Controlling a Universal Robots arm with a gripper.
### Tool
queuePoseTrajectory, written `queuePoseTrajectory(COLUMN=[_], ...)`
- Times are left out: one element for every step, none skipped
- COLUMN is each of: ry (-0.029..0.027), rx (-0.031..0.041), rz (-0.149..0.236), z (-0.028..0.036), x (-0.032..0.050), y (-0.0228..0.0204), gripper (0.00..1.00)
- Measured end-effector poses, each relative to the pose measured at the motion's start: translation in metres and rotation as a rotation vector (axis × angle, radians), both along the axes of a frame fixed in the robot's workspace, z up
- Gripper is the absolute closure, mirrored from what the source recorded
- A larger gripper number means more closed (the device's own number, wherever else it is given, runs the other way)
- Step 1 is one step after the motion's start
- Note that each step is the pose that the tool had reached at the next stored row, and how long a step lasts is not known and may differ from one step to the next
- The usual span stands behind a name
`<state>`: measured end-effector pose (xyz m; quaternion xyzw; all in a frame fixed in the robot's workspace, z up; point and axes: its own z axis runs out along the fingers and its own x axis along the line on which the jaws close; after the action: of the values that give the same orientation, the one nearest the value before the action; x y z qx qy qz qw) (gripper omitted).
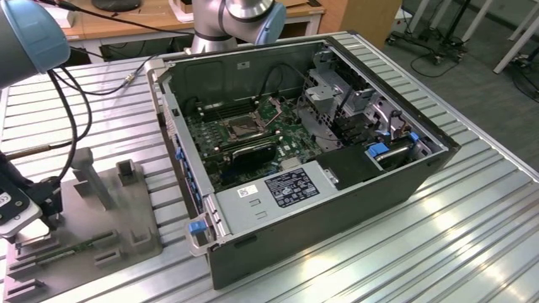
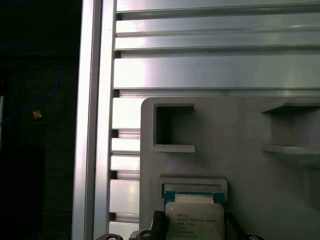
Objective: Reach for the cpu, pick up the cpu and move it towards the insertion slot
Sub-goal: 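Pick up the cpu and move it towards the insertion slot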
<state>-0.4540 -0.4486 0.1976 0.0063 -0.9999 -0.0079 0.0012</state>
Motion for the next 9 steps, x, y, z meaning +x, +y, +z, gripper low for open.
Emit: queuePoseTrajectory(ry=[-0.0001,-0.0003,-0.0001,0.0000,0.0001,0.0000,0.0000,0.0003,0.0001], rx=[0.0001,0.0002,0.0001,0.0001,0.0000,0.0001,0.0001,-0.0001,0.0000], rz=[0.000,0.000,0.000,0.000,0.000,0.000,0.000,0.000,0.000], z=[0.0003,0.0004,0.0007,0.0011,0.0015,0.0017,0.0022,0.0028,0.0034], x=[0.0000,0.0001,0.0000,0.0000,0.0000,0.0000,0.0001,0.0000,0.0000], y=[0.0000,0.0000,0.0000,0.0000,0.0000,0.0000,0.0000,0.0000,0.0000], gripper=[0.45,0.45,0.45,0.45,0.45,0.45,0.45,0.45,0.45])
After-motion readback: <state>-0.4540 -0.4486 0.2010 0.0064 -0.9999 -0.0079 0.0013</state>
